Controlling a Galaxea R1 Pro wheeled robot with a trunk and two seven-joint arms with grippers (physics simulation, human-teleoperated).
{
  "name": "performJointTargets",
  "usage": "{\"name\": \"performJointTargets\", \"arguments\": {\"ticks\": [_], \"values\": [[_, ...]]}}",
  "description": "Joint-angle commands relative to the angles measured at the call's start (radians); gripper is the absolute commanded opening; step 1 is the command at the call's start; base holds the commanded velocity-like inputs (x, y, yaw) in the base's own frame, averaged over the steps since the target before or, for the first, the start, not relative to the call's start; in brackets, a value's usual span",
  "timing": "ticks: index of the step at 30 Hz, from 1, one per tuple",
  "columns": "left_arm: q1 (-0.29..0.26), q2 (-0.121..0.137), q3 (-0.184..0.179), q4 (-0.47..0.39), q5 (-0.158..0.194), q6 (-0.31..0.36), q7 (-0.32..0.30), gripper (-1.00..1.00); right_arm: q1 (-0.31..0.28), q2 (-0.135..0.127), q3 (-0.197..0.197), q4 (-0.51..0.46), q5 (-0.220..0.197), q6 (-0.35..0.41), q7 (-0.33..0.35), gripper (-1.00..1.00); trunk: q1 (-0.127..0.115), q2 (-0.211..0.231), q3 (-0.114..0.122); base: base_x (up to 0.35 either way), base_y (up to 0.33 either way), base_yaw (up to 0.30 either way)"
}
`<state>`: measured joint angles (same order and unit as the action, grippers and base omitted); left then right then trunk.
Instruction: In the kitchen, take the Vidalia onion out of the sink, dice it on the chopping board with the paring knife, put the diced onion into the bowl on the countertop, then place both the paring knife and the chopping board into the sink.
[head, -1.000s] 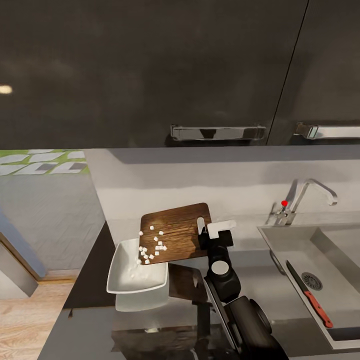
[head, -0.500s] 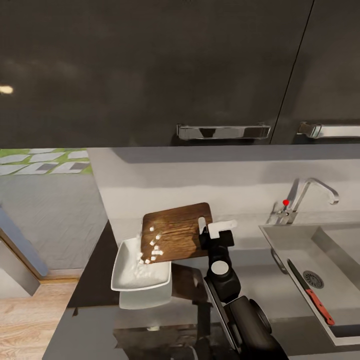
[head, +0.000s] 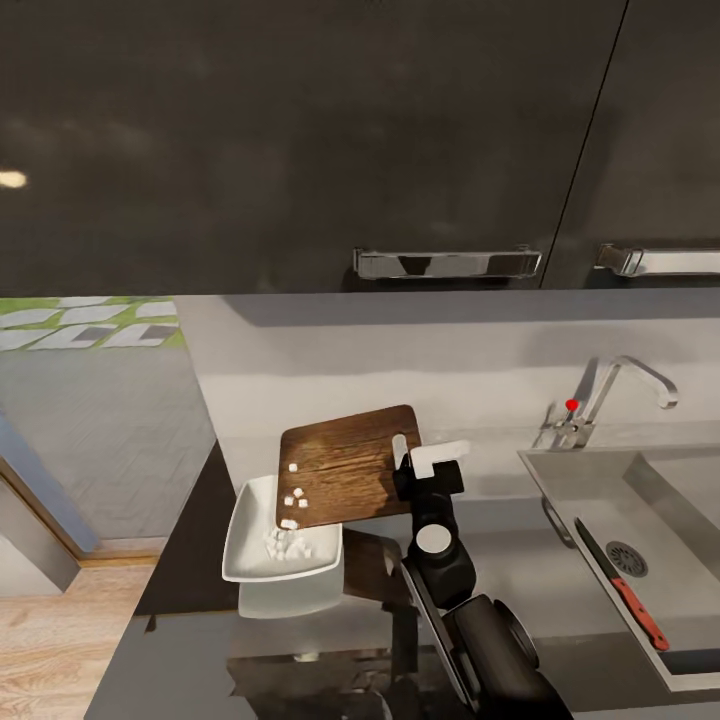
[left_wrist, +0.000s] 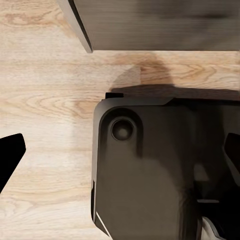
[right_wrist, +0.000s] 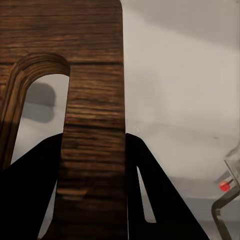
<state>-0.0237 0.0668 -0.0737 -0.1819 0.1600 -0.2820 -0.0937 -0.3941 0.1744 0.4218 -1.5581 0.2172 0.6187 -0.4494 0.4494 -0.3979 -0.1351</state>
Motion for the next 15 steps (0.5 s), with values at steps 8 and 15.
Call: {"name": "performJointTargets", "arguments": {"ticks": [8, 15], "values": [[-0.001, 0.001, -0.008, 0.001, 0.01, -0.003, -0.003, 1.0, -0.001, 0.0, 0.004, 0.0, 0.004, -0.01, -0.045, -1.0, 0.001, -0.002, -0.002, 0.0, 0.0, 0.0], [-0.001, 0.001, -0.008, 0.001, 0.01, -0.003, -0.003, 1.0, -0.002, 0.0, 0.049, 0.001, 0.004, -0.022, -0.105, -1.0, 0.001, -0.002, -0.002, 0.0, 0.0, 0.0]]}}
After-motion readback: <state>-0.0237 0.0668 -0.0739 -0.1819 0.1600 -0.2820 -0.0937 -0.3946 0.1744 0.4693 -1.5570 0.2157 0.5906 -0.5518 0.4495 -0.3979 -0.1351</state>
